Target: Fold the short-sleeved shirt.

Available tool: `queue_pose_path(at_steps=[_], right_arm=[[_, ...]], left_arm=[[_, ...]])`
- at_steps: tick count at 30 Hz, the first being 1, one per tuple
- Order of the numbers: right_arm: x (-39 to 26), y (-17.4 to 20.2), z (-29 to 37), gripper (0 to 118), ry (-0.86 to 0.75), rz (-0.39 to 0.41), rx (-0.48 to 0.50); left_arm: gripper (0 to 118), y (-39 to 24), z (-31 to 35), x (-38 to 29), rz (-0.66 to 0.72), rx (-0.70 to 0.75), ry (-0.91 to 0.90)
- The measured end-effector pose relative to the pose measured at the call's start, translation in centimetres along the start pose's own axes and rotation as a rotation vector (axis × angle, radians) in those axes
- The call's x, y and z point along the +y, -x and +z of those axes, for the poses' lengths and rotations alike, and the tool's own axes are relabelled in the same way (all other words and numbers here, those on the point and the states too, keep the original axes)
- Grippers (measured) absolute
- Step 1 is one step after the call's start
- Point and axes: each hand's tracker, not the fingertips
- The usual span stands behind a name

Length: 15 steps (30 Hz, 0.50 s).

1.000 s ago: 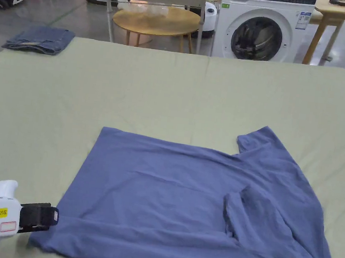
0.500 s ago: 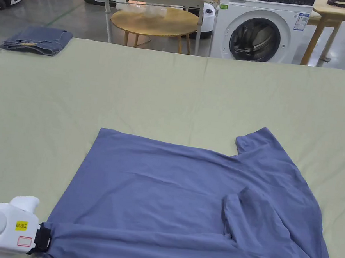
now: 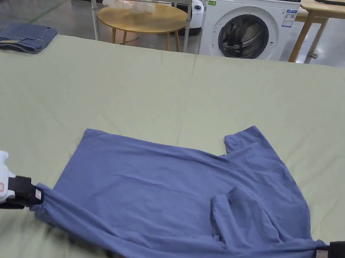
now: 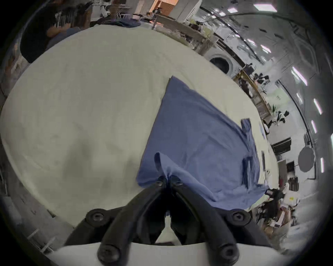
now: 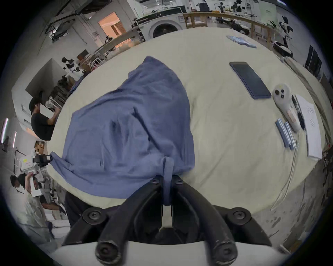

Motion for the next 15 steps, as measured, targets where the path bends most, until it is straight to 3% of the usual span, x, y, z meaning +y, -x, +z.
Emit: queue_pose_path(at_steps=[5,9,12,14,15], right_arm=[[5.1,0.0,-3.1,6,0.010,-0.104,0.006],[8.6,-0.9,-7.6,6,0.039,-0.144,-0.005],[8.3,0.7,-7.7,6,0.063,-0.155,-0.021],[8.6,0.2,-8.5,13,0.069,-0.165,-0.030],[8.6,0.1,-8.7,22,0.075,-0.173,-0.036]], left_arm=[[0,1.0,-3.0,4.1,0.124,-0.011,-0.066],[0,2.0,-6.2,6.5,0.160,0.009,-0.085],[0,2.0,-7.6,6.6,0.192,0.016,-0.081],[0,2.2,-8.2,6.8,0.182,0.036,-0.074],[3,1.7,-8.3,6.4,0.184,0.041,-0.064]])
